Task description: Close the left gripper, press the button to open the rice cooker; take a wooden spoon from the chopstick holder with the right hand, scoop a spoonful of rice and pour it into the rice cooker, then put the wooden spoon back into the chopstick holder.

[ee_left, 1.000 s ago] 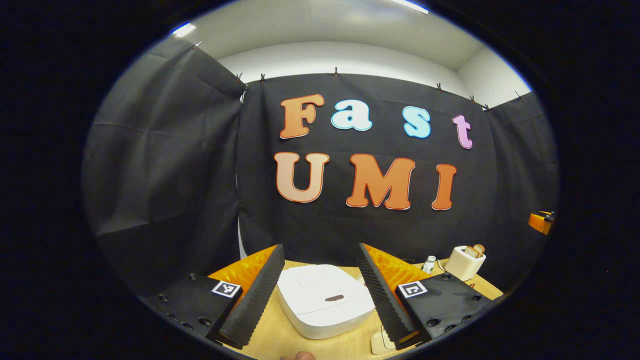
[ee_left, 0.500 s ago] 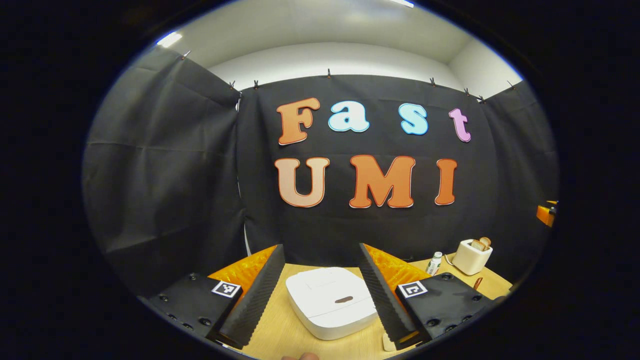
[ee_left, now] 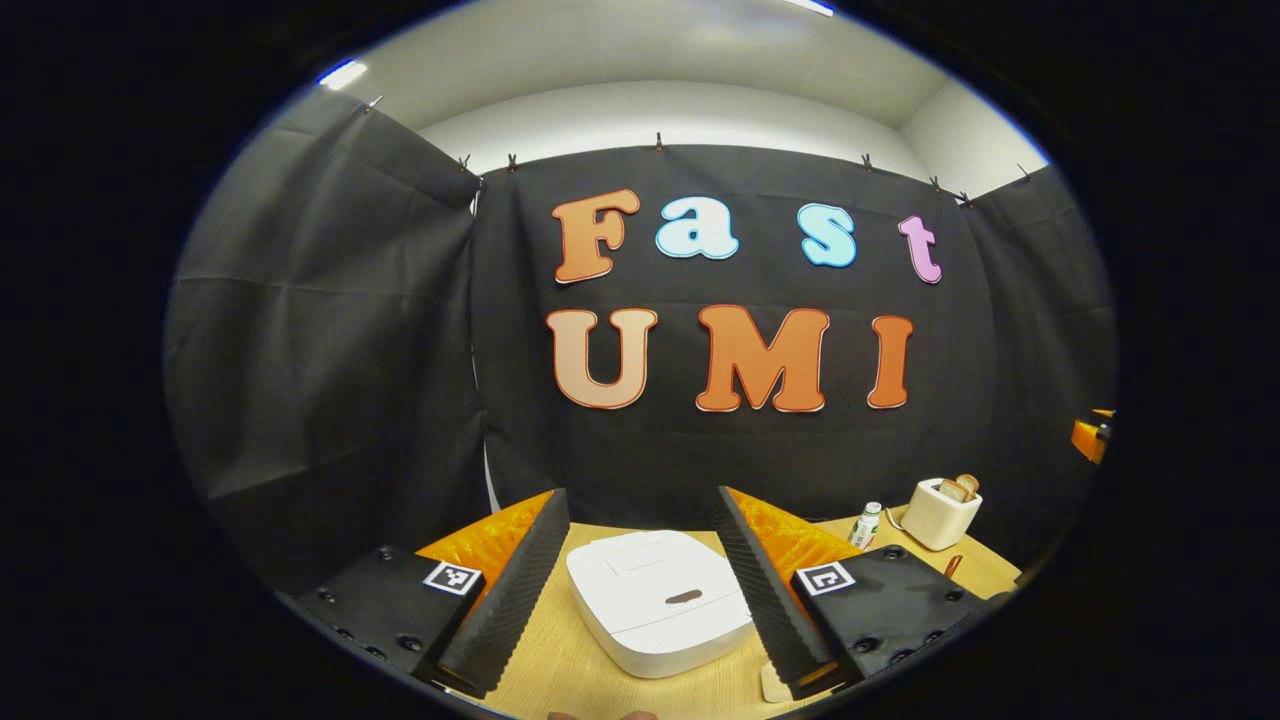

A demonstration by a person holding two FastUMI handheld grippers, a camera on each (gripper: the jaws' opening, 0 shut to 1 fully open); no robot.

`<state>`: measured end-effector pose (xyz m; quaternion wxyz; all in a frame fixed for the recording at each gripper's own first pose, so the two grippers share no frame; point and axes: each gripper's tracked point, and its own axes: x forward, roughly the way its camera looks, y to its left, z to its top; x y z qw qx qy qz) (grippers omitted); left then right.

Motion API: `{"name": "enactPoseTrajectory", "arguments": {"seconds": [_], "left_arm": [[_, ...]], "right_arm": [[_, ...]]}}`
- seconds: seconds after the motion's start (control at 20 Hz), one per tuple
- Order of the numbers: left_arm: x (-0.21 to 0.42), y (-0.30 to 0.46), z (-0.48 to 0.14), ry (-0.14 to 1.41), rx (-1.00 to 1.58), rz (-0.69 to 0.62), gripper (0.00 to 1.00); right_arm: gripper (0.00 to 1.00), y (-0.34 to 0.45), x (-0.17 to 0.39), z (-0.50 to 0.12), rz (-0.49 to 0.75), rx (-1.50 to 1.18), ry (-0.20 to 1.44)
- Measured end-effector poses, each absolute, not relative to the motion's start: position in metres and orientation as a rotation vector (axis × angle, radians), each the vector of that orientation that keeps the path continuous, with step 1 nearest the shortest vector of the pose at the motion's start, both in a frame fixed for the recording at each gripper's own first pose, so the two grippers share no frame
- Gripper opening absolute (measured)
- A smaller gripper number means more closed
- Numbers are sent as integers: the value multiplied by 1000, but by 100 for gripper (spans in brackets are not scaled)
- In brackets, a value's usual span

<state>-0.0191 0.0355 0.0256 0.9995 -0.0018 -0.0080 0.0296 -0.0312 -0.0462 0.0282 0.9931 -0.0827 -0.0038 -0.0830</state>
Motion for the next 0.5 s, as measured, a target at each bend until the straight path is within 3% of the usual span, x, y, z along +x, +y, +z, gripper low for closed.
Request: {"name": "enactPoseTrajectory", "arguments": {"seconds": [0.2,0.45,0.5], "left_arm": [[-19,35,30,-39,14,58,98],[-16,40,26,-28,-6,66,39],[-16,40,30,-36,5,73,31]], "right_arm": [[95,-47,-31,30,-171,-172,-10],[95,-48,-33,29,-174,-172,-6],[95,-49,-33,28,-178,-176,-3]]}}
